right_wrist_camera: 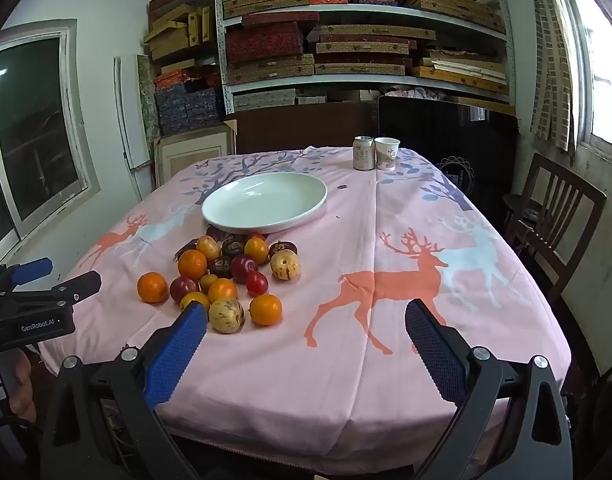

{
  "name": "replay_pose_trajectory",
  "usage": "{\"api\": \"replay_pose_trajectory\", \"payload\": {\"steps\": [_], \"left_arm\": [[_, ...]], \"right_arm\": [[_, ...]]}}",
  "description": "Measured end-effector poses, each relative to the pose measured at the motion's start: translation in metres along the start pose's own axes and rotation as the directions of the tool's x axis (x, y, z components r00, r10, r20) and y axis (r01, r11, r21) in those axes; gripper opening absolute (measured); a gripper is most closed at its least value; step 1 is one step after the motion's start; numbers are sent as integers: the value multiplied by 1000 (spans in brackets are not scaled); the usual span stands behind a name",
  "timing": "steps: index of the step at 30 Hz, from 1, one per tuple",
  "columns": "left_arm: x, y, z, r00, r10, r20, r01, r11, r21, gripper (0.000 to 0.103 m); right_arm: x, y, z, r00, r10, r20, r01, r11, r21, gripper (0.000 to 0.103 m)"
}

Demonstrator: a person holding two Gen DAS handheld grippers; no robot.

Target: Organize fruits

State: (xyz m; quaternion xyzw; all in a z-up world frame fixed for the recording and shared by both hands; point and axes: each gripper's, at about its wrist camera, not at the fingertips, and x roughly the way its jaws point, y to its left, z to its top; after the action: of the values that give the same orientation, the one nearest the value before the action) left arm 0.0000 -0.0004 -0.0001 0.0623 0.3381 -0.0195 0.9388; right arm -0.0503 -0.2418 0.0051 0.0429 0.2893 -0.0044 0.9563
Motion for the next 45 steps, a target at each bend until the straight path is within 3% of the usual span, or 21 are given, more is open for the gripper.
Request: {"api": "replay_pose_trajectory", "payload": {"steps": [45], "left_arm": [[-8, 4, 5, 1000, 0, 20, 0, 1000, -4, 99]], "right_arm": [[4, -3, -5, 1000, 14, -9, -14, 1000, 16, 100]]}}
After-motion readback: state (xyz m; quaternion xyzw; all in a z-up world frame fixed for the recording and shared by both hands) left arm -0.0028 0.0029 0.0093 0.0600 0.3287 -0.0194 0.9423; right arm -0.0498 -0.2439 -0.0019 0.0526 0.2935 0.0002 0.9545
